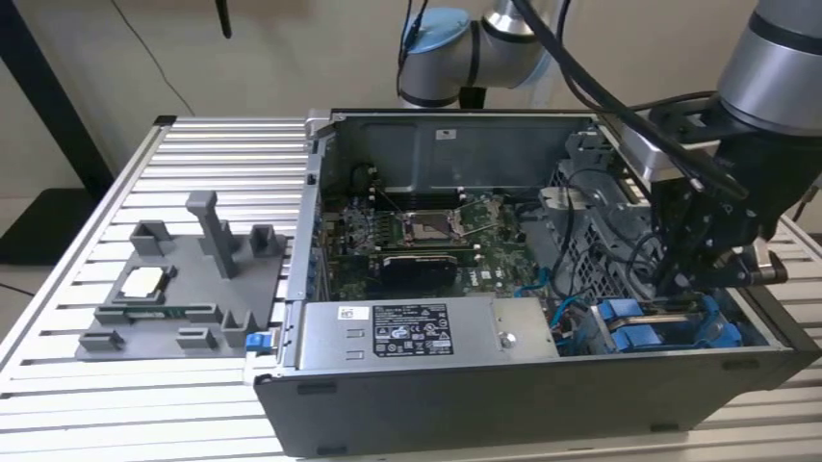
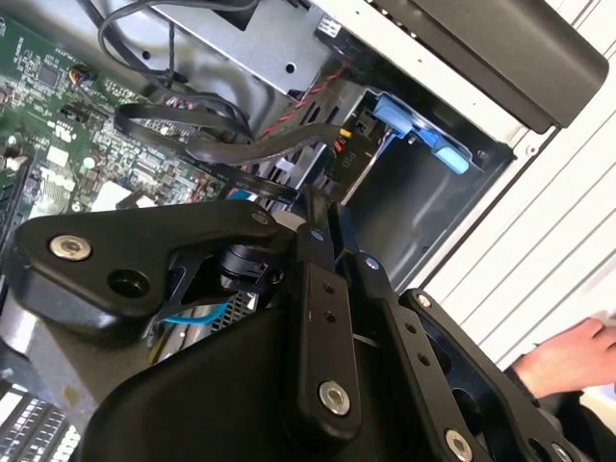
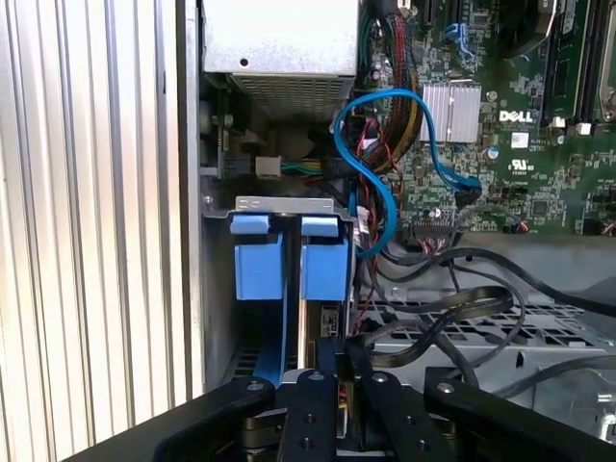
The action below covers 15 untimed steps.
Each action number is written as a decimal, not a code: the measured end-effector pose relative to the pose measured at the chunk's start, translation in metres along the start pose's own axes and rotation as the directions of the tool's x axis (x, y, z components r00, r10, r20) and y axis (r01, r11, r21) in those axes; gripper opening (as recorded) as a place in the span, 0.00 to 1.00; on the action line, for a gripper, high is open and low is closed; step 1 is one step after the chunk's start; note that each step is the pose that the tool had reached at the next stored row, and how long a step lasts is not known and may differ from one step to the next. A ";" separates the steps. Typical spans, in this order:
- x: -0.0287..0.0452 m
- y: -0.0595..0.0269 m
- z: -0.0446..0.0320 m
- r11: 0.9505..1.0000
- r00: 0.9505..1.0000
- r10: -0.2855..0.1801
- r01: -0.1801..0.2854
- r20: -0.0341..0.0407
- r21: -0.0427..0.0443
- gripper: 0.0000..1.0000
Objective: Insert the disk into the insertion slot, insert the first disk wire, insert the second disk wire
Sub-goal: 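Insert the second disk wire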
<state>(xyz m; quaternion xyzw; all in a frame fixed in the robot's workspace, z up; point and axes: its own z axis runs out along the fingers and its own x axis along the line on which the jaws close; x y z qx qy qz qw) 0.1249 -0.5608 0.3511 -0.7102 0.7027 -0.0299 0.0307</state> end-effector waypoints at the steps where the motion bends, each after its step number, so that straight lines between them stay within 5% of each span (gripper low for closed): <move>1: 0.0000 0.0000 0.0009 1.000 1.000 0.000 0.000 0.000 0.001 0.16; 15: 0.0001 -0.0023 0.0096 1.000 1.000 0.000 0.000 -0.002 0.008 0.16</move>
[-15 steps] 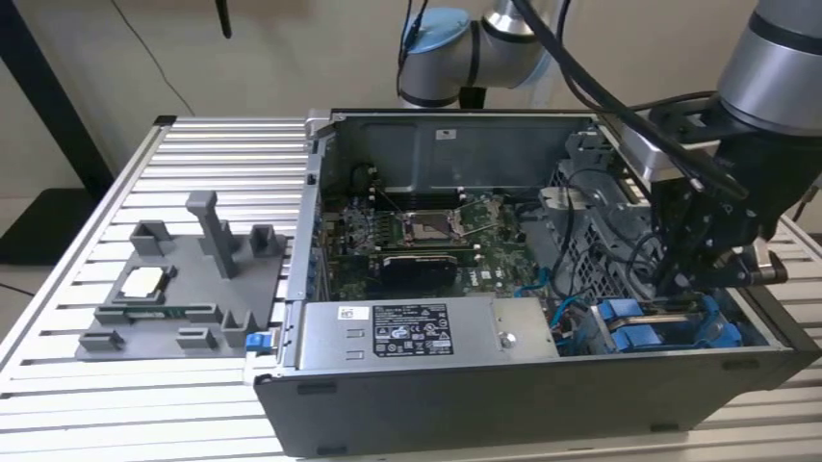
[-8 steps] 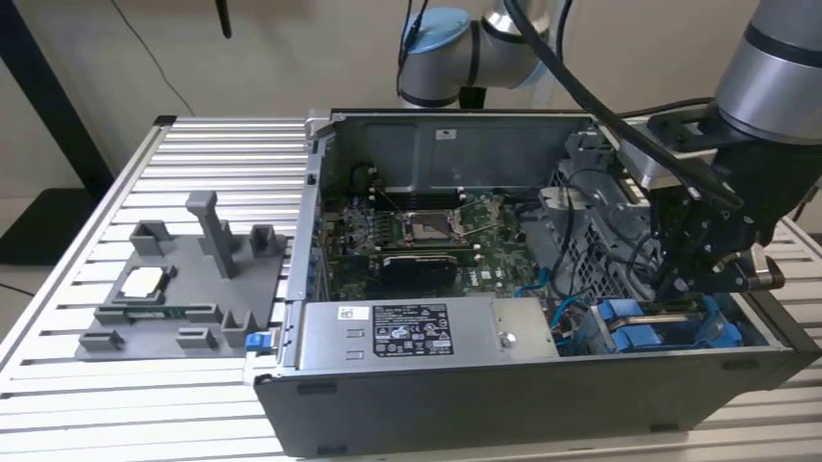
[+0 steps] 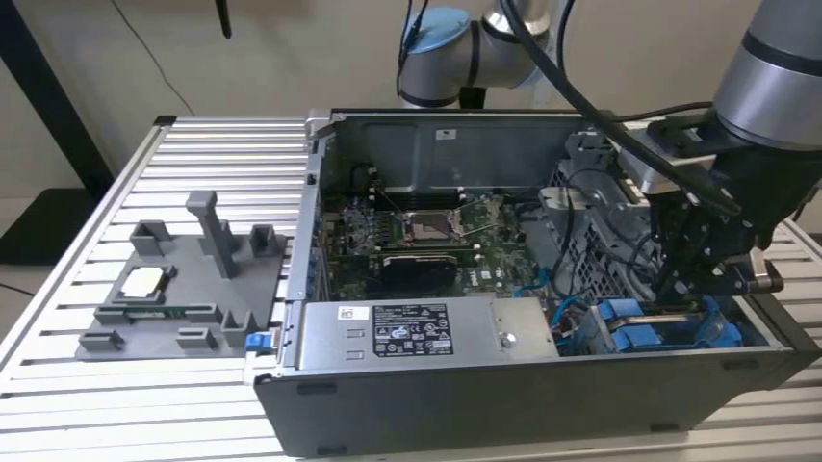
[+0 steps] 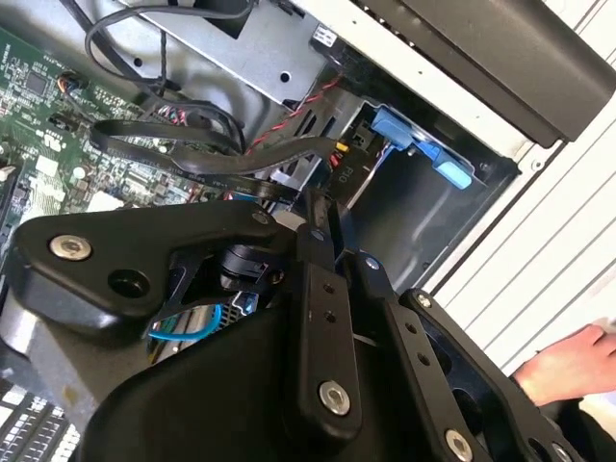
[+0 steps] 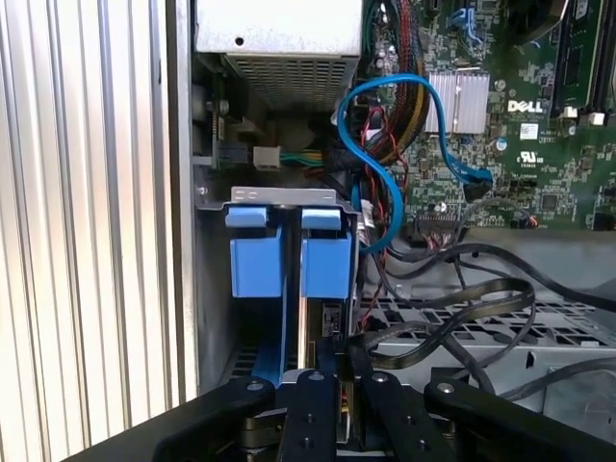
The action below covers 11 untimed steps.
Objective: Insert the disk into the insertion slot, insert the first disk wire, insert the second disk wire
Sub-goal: 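Insert the second disk wire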
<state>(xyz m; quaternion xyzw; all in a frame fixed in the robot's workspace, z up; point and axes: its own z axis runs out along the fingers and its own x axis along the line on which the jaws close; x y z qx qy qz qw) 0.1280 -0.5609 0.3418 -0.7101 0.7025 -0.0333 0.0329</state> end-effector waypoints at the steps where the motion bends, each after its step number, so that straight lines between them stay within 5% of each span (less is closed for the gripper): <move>1: 0.0000 0.0000 0.0002 1.000 1.000 0.000 0.000 0.000 0.001 0.16; 11: 0.0000 0.0006 0.0035 1.000 1.000 0.000 0.000 0.000 0.004 0.16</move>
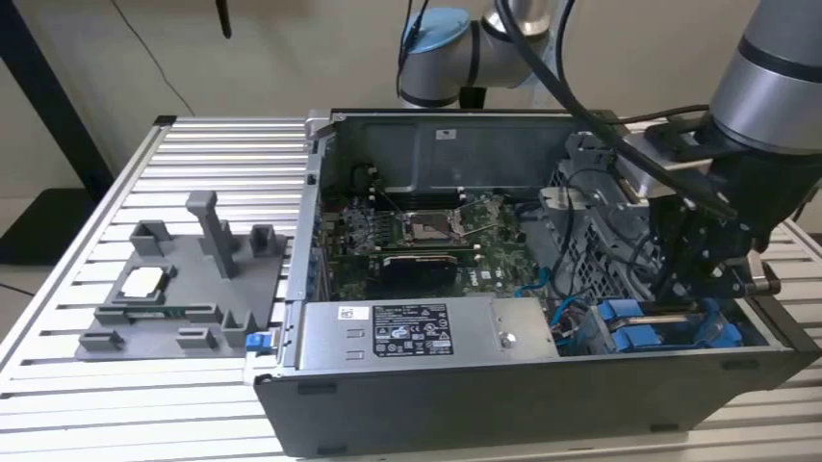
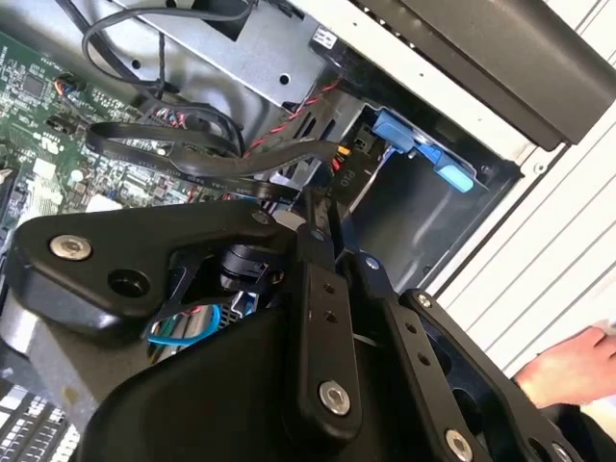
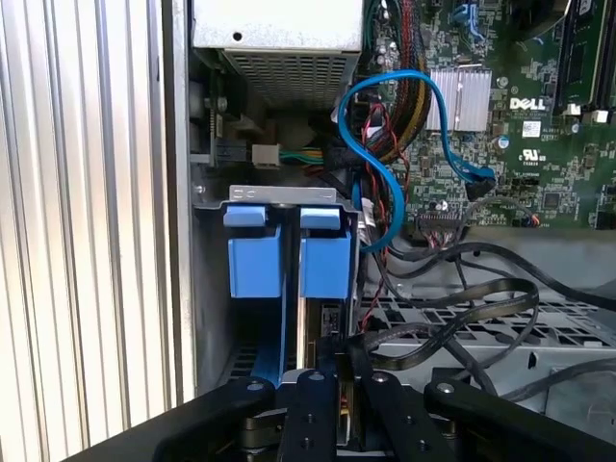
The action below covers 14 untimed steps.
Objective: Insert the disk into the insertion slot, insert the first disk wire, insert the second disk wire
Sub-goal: 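Insert the second disk wire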
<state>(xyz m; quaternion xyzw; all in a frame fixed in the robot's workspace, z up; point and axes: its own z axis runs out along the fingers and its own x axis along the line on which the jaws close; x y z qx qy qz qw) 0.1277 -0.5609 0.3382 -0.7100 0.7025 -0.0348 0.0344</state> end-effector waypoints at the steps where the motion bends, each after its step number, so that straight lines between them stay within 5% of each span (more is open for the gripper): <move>1: 0.0000 0.0001 0.0010 1.000 1.000 0.000 0.000 -0.001 0.000 0.16; 5: -0.0001 0.0005 0.0040 1.000 1.000 0.000 0.000 0.001 0.000 0.18; 9: -0.0001 -0.0006 -0.0069 1.000 1.000 0.000 0.000 0.000 -0.001 0.25; 14: 0.0000 -0.0022 -0.0070 1.000 1.000 0.000 0.000 0.000 -0.005 0.25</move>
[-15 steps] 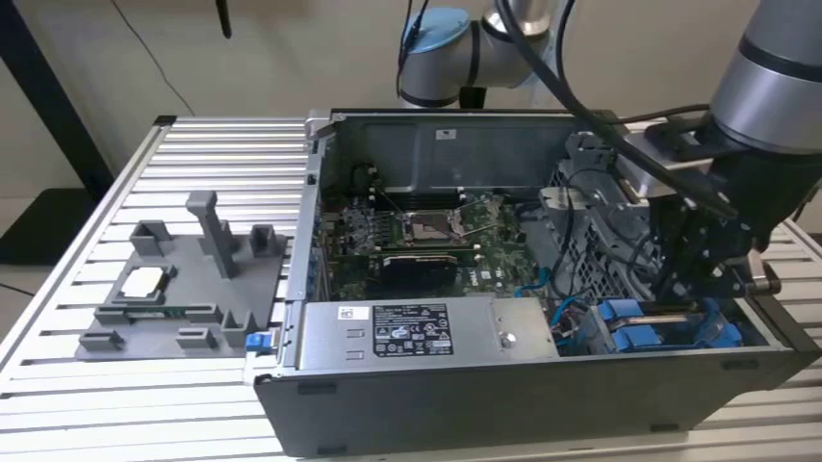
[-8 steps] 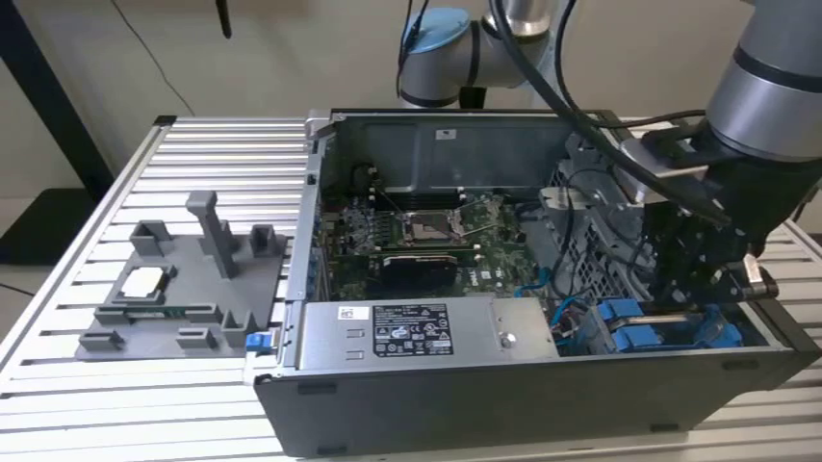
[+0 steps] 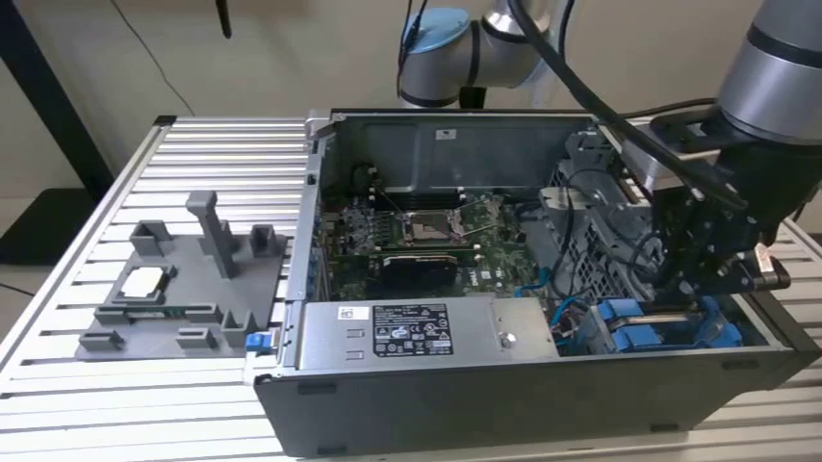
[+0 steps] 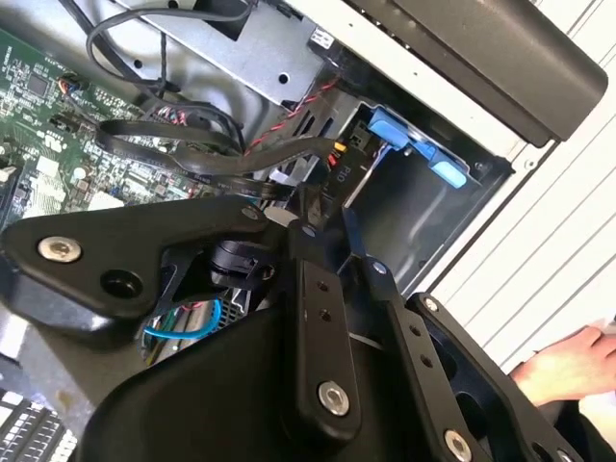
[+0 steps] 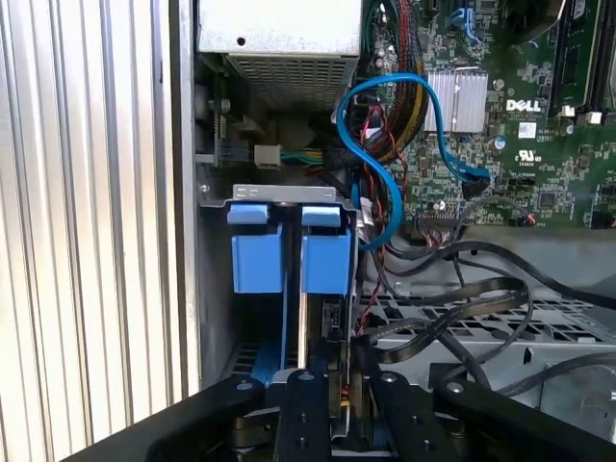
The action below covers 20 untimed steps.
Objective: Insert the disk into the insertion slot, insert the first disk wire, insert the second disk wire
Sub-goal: 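Insert the second disk wire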
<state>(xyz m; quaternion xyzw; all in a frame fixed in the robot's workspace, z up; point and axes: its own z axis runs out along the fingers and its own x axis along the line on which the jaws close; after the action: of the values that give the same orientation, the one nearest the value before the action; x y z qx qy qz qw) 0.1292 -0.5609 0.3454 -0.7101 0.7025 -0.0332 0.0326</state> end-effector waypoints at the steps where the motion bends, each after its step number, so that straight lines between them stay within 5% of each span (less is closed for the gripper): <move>1: 0.0000 -0.0009 0.0001 1.000 1.000 0.000 0.000 0.000 -0.003 0.25; 10: 0.0000 -0.0041 -0.0139 1.000 1.000 0.001 -0.001 0.000 -0.030 0.25; 20: 0.0001 -0.0055 -0.0288 0.999 1.000 0.001 -0.001 0.000 -0.038 0.25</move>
<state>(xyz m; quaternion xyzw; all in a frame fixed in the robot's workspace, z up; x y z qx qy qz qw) 0.1319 -0.5609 0.3747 -0.7102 0.7035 -0.0197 0.0193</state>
